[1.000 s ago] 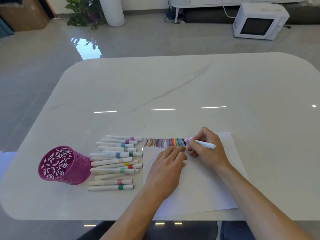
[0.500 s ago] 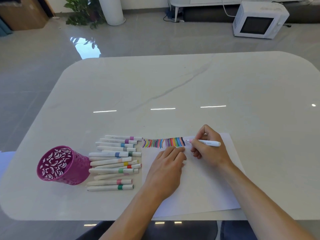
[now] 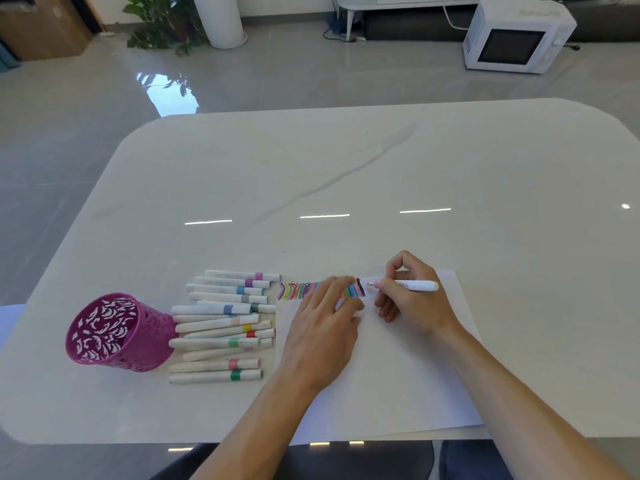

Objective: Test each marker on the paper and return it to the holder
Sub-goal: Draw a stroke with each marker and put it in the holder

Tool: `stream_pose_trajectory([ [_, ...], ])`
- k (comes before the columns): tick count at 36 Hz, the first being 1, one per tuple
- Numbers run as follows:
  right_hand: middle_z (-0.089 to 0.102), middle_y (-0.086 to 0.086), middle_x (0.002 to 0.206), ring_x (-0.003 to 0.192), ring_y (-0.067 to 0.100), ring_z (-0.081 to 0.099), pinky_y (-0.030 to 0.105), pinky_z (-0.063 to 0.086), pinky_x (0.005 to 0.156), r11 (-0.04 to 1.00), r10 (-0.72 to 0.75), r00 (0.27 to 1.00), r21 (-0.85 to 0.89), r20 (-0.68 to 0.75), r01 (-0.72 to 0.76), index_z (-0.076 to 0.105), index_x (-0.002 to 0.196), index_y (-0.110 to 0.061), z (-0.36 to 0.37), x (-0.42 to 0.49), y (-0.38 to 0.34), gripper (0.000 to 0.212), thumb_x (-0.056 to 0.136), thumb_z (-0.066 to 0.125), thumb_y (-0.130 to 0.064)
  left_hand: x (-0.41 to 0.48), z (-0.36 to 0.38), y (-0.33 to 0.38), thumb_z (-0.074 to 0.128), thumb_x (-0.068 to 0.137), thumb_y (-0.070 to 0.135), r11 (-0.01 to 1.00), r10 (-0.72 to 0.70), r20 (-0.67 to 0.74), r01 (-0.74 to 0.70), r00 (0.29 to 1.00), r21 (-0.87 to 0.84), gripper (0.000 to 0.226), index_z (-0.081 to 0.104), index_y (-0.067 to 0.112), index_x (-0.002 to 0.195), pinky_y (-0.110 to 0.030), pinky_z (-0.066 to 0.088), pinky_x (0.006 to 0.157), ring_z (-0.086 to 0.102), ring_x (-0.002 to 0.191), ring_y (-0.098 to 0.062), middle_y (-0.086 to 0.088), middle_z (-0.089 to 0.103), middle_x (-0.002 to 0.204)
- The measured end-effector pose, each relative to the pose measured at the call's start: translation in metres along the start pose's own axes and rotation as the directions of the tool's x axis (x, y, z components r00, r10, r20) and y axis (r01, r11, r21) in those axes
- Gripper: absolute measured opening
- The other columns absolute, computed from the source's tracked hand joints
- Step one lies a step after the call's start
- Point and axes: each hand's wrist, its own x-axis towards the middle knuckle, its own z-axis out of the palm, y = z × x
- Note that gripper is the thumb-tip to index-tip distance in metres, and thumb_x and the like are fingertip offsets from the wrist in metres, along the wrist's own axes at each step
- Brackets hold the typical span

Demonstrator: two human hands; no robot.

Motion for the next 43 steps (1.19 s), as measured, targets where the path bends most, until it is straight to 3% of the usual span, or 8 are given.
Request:
stream_pose_trajectory([
  [3, 0.071, 0.015, 0.065, 0.050, 0.031, 0.065, 0.034, 0.054, 0.046, 1.000, 0.000, 1.000, 0.013, 0.009, 0.000, 0.052, 0.081, -0.014, 0.000, 0.000, 0.000, 0.018, 0.090, 0.068, -0.012, 0.001, 0.001, -0.007, 0.065, 0.093, 0.020, 1.000, -0.009, 0.029, 0.009, 1.000, -0.013, 0.013, 0.068, 0.022, 0.106, -0.034, 0.031, 0.115, 0.033, 0.145, -0.021, -0.001, 0.045, 0.152],
  [7, 0.071, 0.015, 0.066, 0.052, 0.034, 0.067, 0.036, 0.055, 0.047, 1.000, 0.001, 1.000, 0.015, 0.020, -0.001, 0.052, 0.080, -0.017, -0.001, 0.001, -0.001, 0.019, 0.089, 0.068, -0.012, 0.003, 0.000, -0.011, 0.059, 0.096, 0.026, 0.999, -0.025, 0.084, 0.027, 0.996, -0.021, 0.014, 0.065, 0.028, 0.109, -0.038, 0.024, 0.119, 0.027, 0.148, -0.019, 0.001, 0.038, 0.157],
  [11, 0.072, 0.014, 0.067, 0.054, 0.034, 0.068, 0.035, 0.055, 0.049, 1.000, -0.007, 1.000, 0.012, 0.012, 0.006, 0.052, 0.080, -0.018, 0.001, 0.000, -0.001, 0.020, 0.089, 0.070, -0.016, 0.006, 0.000, -0.012, 0.057, 0.096, 0.026, 0.998, -0.050, 0.112, 0.053, 0.992, -0.027, 0.017, 0.064, 0.029, 0.111, -0.044, 0.023, 0.119, 0.032, 0.144, -0.021, 0.001, 0.043, 0.153],
  [20, 0.074, 0.010, 0.068, 0.058, 0.031, 0.070, 0.034, 0.057, 0.052, 1.000, -0.013, 1.000, -0.020, -0.024, 0.012, 0.052, 0.083, -0.011, 0.005, -0.003, 0.001, 0.024, 0.090, 0.073, -0.019, 0.006, -0.001, -0.012, 0.053, 0.099, 0.028, 0.995, -0.073, 0.151, 0.082, 0.986, -0.054, 0.019, 0.063, 0.028, 0.115, -0.036, 0.021, 0.120, 0.027, 0.147, -0.020, 0.002, 0.039, 0.156],
  [33, 0.077, 0.003, 0.072, 0.059, 0.027, 0.072, 0.040, 0.060, 0.057, 0.994, -0.046, 0.999, -0.097, -0.020, 0.044, 0.052, 0.078, -0.024, 0.008, -0.004, 0.001, 0.025, 0.088, 0.073, -0.030, 0.005, -0.001, -0.014, 0.050, 0.101, 0.028, 0.998, -0.044, 0.169, 0.050, 0.985, -0.032, 0.023, 0.061, 0.026, 0.121, -0.040, 0.024, 0.119, 0.027, 0.148, -0.017, 0.007, 0.040, 0.155],
  [43, 0.075, 0.004, 0.069, 0.057, 0.025, 0.071, 0.033, 0.058, 0.054, 0.996, -0.023, 0.999, -0.088, -0.027, 0.020, 0.052, 0.073, -0.025, 0.009, -0.004, 0.000, 0.026, 0.087, 0.074, -0.026, 0.005, -0.003, -0.013, 0.048, 0.101, 0.028, 0.999, -0.034, 0.179, 0.033, 0.983, 0.012, 0.024, 0.060, 0.026, 0.122, -0.037, 0.023, 0.119, 0.028, 0.146, -0.019, 0.012, 0.042, 0.153],
])
